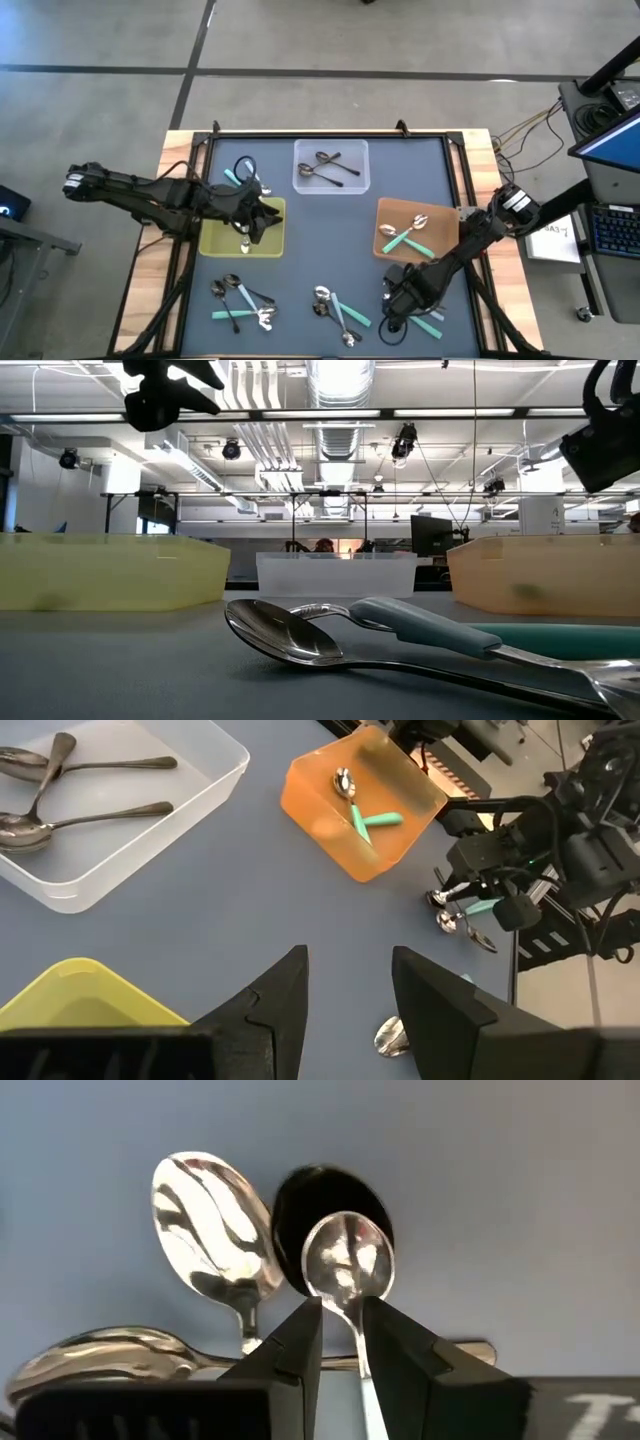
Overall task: Sort silverware by color (type)
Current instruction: Put the blue spoon into the yellow bin
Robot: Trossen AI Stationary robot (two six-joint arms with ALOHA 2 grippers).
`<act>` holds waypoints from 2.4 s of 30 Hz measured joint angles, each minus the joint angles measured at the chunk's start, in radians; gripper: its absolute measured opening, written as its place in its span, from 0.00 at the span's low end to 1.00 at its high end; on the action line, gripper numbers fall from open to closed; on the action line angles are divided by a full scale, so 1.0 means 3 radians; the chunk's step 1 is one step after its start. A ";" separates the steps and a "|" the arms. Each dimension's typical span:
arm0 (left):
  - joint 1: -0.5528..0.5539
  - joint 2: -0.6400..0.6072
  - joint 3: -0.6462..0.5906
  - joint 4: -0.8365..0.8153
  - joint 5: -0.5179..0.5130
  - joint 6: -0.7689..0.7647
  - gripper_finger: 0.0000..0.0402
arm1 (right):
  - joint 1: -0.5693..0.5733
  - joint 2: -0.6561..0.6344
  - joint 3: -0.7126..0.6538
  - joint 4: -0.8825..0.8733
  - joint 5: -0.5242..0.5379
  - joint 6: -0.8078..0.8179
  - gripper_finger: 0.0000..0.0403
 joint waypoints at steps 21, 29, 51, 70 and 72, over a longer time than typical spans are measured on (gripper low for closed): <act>0.0000 0.0001 -0.0005 -0.0011 0.0000 0.0161 0.32 | 0.0008 0.0019 -0.0091 0.0006 -0.0062 0.0135 0.17; 0.0000 0.0002 -0.0011 -0.0008 -0.0001 0.0161 0.32 | 0.0136 0.0019 -0.0092 0.0172 -0.0220 0.0233 0.17; 0.0001 0.0002 -0.0052 -0.0009 -0.0186 0.0160 0.32 | 0.0122 0.0020 -0.0108 0.0292 0.0515 0.0336 0.17; 0.0001 0.0002 -0.0052 -0.0013 -0.0186 0.0180 0.32 | 0.0244 -0.0342 -0.0043 0.0152 0.0158 0.0754 0.17; 0.0001 0.0002 -0.0052 -0.0015 -0.0186 0.0180 0.32 | 0.0336 -0.0389 -0.0043 0.0148 0.0160 0.0890 0.17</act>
